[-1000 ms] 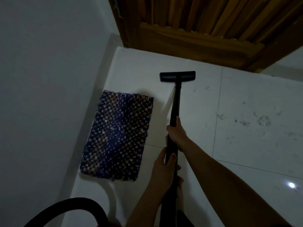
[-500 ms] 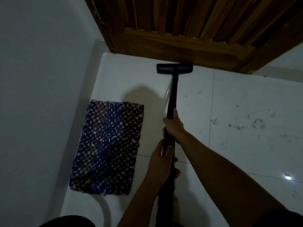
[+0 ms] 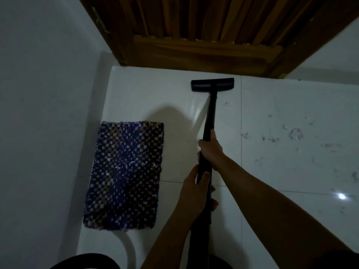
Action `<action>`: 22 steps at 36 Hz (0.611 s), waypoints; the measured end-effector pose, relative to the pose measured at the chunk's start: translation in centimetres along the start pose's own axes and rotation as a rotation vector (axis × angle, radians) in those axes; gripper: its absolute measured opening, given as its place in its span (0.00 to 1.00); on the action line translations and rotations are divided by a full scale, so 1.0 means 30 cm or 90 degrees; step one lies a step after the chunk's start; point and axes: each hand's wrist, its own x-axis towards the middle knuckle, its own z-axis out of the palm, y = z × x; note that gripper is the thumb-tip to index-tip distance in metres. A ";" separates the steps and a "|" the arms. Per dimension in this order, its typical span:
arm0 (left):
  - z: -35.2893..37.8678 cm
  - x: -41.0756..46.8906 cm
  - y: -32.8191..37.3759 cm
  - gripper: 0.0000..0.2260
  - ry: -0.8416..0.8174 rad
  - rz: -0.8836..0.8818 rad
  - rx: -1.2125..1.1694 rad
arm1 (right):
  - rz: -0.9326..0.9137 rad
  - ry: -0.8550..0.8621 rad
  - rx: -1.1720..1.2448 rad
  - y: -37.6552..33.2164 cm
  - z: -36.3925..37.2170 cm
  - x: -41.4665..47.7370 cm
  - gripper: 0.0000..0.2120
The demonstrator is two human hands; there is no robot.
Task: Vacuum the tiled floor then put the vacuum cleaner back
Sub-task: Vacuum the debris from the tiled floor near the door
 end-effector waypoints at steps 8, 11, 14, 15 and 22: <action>0.105 0.008 -0.017 0.16 -0.039 0.000 0.044 | -0.017 0.067 0.027 0.042 -0.132 0.005 0.32; 0.139 0.024 -0.011 0.17 -0.038 0.005 0.056 | -0.018 0.076 0.024 0.042 -0.167 0.027 0.32; 0.167 0.037 0.003 0.16 -0.044 0.002 0.054 | -0.015 0.080 0.028 0.037 -0.196 0.051 0.32; 0.174 0.042 0.008 0.15 -0.047 0.002 0.055 | -0.011 0.080 0.033 0.035 -0.202 0.058 0.32; 0.211 0.053 0.013 0.14 -0.058 -0.005 0.072 | 0.013 0.095 0.084 0.051 -0.240 0.081 0.31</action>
